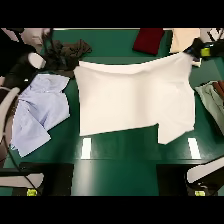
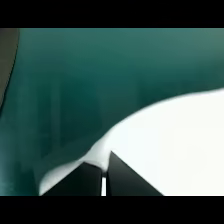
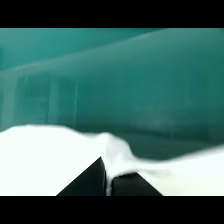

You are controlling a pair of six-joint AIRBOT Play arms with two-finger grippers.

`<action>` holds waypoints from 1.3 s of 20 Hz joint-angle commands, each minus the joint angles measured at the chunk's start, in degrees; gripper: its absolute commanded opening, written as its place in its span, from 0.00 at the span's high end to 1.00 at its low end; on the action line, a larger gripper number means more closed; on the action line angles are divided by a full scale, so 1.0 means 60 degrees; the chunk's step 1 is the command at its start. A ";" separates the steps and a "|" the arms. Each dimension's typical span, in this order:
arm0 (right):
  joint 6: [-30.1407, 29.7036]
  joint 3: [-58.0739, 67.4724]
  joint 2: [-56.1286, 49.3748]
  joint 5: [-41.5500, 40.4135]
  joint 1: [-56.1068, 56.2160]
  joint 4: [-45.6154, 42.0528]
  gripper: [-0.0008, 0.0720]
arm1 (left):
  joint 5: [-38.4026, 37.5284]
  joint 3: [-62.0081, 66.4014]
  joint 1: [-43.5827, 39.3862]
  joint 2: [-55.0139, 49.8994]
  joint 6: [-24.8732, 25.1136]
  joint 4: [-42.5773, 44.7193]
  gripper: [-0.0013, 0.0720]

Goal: Fold the shirts.

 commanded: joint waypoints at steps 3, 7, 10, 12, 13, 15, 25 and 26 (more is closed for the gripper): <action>0.0270 -0.0011 -0.0674 0.2164 -0.0211 -0.1592 0.96 | -0.2328 0.0098 0.0004 -0.0914 0.0229 0.0299 0.96; 0.0280 -0.1636 0.0004 0.2936 -0.0929 -0.2634 0.96 | -0.5424 0.0047 -0.0018 -0.0838 0.0157 0.0499 0.96; 0.0215 -0.2605 0.0142 0.3013 -0.1253 -0.2652 0.96 | -0.5821 -0.0153 -0.0018 -0.0667 0.0157 0.0525 0.96; 0.0153 -0.3075 0.0142 0.2769 -0.1209 -0.2637 0.96 | -0.6200 -0.0164 -0.0055 -0.0656 0.0168 0.0441 0.96; 0.0040 -0.3282 0.0142 0.2503 -0.1100 -0.2597 0.95 | -0.6251 -0.0273 -0.0098 -0.0652 0.0200 0.0430 0.95; -0.0280 -0.3508 0.0146 0.2127 -0.1016 -0.1789 0.34 | -0.6003 -0.0594 -0.0146 -0.0681 0.0266 0.0251 0.15; -0.1093 -0.7114 0.3100 0.2699 -0.4284 -0.1555 0.29 | -0.6692 -0.2375 0.0353 0.1282 0.0277 0.0313 0.00; -0.1315 -0.7686 0.3268 0.2637 -0.4703 -0.1479 0.29 | -0.6390 -0.3024 0.0353 0.1606 0.0302 0.0015 0.00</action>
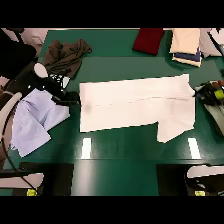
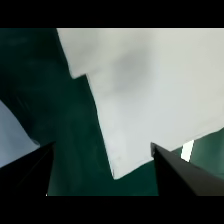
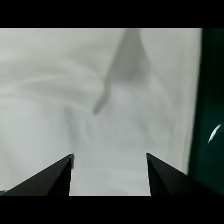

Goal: Fold the shirts.

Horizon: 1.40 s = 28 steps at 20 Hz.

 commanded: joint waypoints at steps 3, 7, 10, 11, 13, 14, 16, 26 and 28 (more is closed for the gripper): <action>-0.0838 -0.2779 0.0914 -0.0477 -0.2080 0.0441 0.29 | 0.0947 -0.2747 0.0069 0.1115 0.0889 -0.2047 0.00; -0.0987 -0.3330 0.0776 -0.0892 -0.2390 0.0455 0.29 | 0.1942 -0.3850 0.0069 0.1115 0.1530 -0.3683 0.15; -0.1140 -0.3271 0.0339 -0.1107 -0.2262 0.0619 0.29 | 0.2197 -0.4047 0.0200 0.1115 0.1552 -0.3799 0.15; -0.1231 -0.3147 0.0091 -0.1064 -0.2135 0.0827 0.29 | 0.2189 -0.4076 0.0459 0.1115 0.1716 -0.4102 0.15; -0.1355 -0.2918 -0.0321 -0.0998 -0.1836 0.1231 0.29 | 0.2033 -0.4080 0.1373 0.1129 0.2073 -0.4845 0.15; -0.1384 -0.2841 -0.0470 -0.0994 -0.1701 0.1399 0.29 | 0.1818 -0.4080 0.1818 0.1126 0.2160 -0.4867 0.15; -0.1395 -0.2801 -0.0608 -0.0998 -0.1402 0.1515 0.30 | 0.1450 -0.4084 0.2331 0.1126 0.2266 -0.4688 0.15; -0.1770 -0.2809 -0.0408 -0.0663 -0.0678 0.1483 0.95 | 0.1464 -0.4896 0.2437 0.1126 0.2455 -0.3402 0.15; -0.1803 -0.2805 -0.0153 -0.0678 -0.0681 0.1472 0.95 | 0.1490 -0.5373 0.2437 0.1126 0.2809 -0.3916 0.15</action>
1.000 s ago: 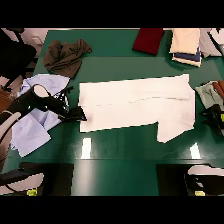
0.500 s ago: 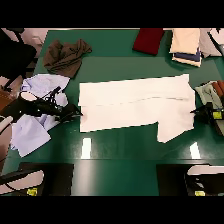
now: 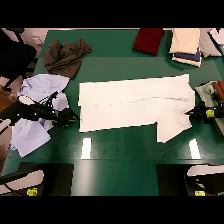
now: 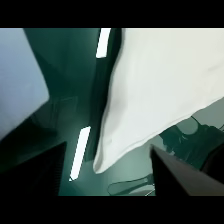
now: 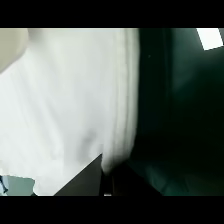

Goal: Fold the shirts.

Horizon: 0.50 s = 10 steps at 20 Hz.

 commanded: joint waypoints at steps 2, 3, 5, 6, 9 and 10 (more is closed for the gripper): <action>-0.0160 0.0022 0.0488 0.0226 0.0040 0.0117 0.95 | 0.0219 -0.0903 0.0007 -0.0022 0.0634 -0.0554 0.15; -0.0160 0.0022 0.0616 0.0233 0.0040 0.0120 0.95 | 0.0204 -0.0973 0.0007 -0.0022 0.0692 -0.0612 0.15; -0.0157 0.0022 0.0871 0.0233 0.0047 0.0127 0.95 | 0.0098 -0.0980 -0.0120 -0.0022 0.0714 -0.0539 0.15; -0.0157 0.0022 0.0998 0.0229 0.0047 0.0124 0.95 | 0.0106 -0.0980 -0.0284 -0.0022 0.0710 -0.0521 0.15; -0.0157 0.0022 0.1300 0.0222 0.0047 0.0124 0.95 | 0.0295 -0.0980 -0.1100 -0.0022 0.0579 -0.0521 0.15; -0.0157 0.0022 0.1337 0.0233 0.0047 0.0131 0.95 | 0.0444 -0.0980 -0.1319 -0.0022 0.0517 -0.0517 0.15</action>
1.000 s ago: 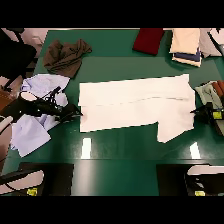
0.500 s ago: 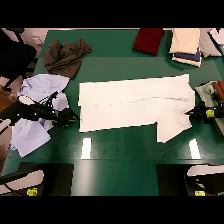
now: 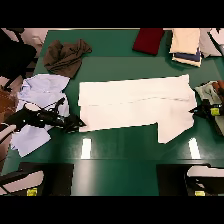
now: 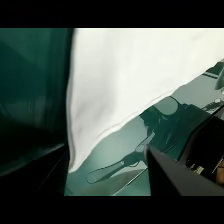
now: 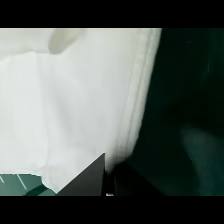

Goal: Fold the shirts.

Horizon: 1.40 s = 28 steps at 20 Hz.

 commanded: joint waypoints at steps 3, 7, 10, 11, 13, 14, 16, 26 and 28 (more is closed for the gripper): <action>-0.0011 0.0007 0.0233 0.0193 0.0007 0.0091 0.95 | 0.0721 -0.0040 -0.0849 -0.0007 -0.0146 0.0270 0.81; -0.0004 -0.0007 0.0375 0.0546 0.0062 0.0095 0.95 | 0.0535 0.0331 -0.0849 0.0164 -0.0106 -0.0044 0.95; -0.0004 -0.0321 0.1461 0.0328 0.0073 0.0113 0.95 | 0.0313 0.0444 -0.0849 0.1494 -0.0721 0.0004 0.96; -0.0004 -0.0488 0.1887 0.0266 0.0069 0.0109 0.95 | 0.0328 0.0444 -0.0849 0.2084 -0.1049 0.0047 0.96; 0.0149 -0.0809 0.2772 0.0277 0.0073 0.0113 0.95 | 0.0259 0.0444 -0.0849 0.3355 -0.1894 0.0291 0.96; 0.0219 -0.0940 0.3264 0.0248 0.0124 0.0113 0.95 | 0.0208 0.0444 -0.0849 0.3971 -0.2204 0.0339 0.96; 0.0404 -0.1009 0.4040 0.0084 0.0423 0.0087 0.95 | -0.0015 0.0492 -0.0849 0.4819 -0.2677 0.0430 0.96; 0.1836 -0.0229 0.2521 -0.3126 0.2896 0.0025 0.95 | 0.4309 0.0721 -0.0849 0.3752 -0.3078 0.1308 0.96; 0.1836 0.0328 0.1668 -0.3184 0.3024 0.0015 0.95 | 0.4830 0.0721 -0.0849 0.3104 -0.3071 0.1388 0.96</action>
